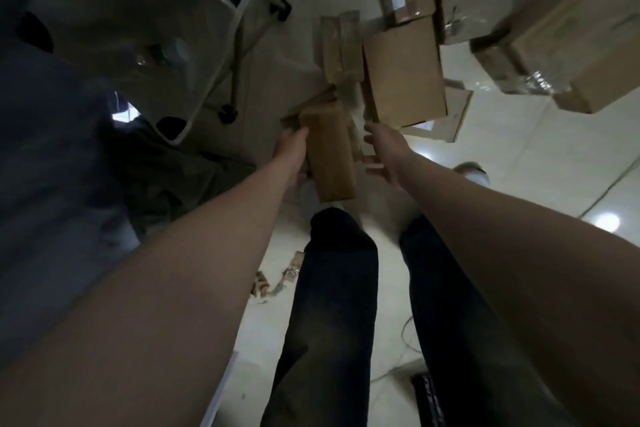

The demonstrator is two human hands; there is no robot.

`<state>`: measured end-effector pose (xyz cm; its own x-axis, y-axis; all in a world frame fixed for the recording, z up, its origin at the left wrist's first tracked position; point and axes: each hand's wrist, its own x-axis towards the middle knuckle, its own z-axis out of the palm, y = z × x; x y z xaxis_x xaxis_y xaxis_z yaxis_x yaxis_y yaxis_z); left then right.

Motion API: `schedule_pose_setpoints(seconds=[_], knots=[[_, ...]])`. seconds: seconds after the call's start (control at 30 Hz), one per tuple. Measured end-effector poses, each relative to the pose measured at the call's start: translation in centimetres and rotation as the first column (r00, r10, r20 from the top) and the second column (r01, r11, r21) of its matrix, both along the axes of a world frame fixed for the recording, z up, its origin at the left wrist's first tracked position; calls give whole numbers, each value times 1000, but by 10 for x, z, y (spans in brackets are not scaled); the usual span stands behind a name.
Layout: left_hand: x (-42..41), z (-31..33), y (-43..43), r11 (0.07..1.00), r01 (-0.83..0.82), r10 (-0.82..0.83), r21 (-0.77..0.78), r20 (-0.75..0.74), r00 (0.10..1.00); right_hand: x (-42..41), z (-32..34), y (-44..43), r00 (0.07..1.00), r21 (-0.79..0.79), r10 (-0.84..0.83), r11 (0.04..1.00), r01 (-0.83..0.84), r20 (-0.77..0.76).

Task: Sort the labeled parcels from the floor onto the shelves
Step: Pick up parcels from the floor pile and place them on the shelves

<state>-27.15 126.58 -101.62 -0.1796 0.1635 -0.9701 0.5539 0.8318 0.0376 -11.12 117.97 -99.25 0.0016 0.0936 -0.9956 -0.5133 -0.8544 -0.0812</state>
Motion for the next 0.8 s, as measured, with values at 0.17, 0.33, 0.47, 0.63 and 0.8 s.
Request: schedule_pose_setpoints(seconds=[0.17,0.33,0.47,0.63,0.8], knots=[[15,3,-19,987,-146,150,-71,65,986,-15,-13,7,1000,-4,3,1000,-3,15],[30,63,-31,976,-212,215,-42,128,968,7,32,-1,990,-43,-136,990,137,29],[51,130,-29,998,-26,22,48,88,996,35,92,-12,991,-41,-108,993,111,79],[86,212,-16,997,39,-49,66,157,986,56,171,-8,956,37,-61,998,53,285],[113,296,-5,986,-33,-8,162,247,969,73,259,9,908,254,-203,961,113,366]])
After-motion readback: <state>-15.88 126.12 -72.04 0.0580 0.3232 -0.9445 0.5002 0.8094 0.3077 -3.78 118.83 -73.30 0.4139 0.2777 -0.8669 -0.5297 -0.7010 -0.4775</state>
